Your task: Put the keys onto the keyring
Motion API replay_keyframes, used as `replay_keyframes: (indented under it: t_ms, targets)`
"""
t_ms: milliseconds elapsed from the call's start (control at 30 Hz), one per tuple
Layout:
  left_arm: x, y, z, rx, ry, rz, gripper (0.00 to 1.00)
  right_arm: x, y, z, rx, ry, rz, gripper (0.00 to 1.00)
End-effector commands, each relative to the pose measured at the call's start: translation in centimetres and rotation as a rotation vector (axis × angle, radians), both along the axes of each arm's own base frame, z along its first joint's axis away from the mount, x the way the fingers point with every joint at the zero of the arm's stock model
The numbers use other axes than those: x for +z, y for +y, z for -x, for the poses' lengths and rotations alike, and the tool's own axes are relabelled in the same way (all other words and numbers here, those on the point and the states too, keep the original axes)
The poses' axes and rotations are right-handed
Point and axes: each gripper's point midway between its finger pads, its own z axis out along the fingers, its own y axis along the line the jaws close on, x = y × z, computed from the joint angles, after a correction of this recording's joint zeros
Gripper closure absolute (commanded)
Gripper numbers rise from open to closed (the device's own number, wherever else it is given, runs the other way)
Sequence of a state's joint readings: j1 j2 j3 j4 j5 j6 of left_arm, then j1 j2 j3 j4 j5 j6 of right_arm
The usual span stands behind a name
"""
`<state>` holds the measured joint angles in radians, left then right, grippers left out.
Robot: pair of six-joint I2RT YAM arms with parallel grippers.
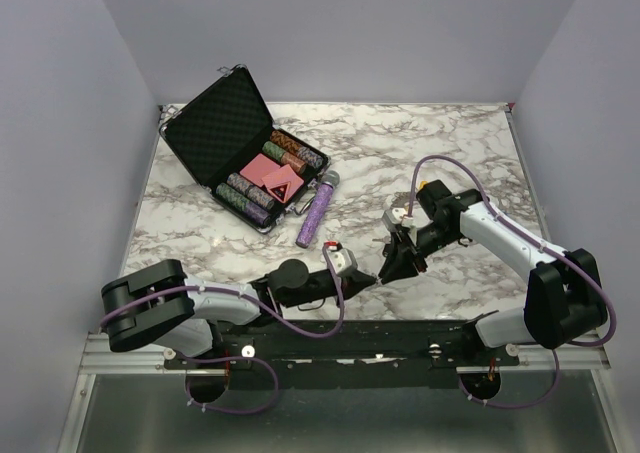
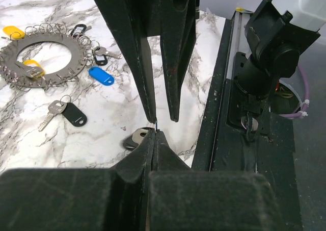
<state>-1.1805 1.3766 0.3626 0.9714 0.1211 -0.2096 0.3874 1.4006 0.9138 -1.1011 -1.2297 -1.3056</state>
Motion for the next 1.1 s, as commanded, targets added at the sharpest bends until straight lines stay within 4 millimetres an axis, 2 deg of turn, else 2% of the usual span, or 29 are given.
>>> replay_keyframes:
  t_ms: [0,433,667,1067]
  targets:
    - [1.59,0.27,-0.07,0.027,0.001,0.095,1.00,1.51,0.74,-0.04,0.003,0.018,-0.054,0.73]
    - [1.65,-0.05,0.09,0.017,0.020,0.118,1.00,1.97,1.06,0.17,0.009,0.025,-0.096,0.72]
    - [1.62,-0.08,0.05,0.019,0.022,0.117,1.00,2.13,1.08,0.16,0.006,0.032,-0.098,0.78]
    - [1.34,-0.24,0.07,0.013,0.026,0.107,1.00,2.32,1.10,0.00,0.003,0.028,-0.104,0.78]
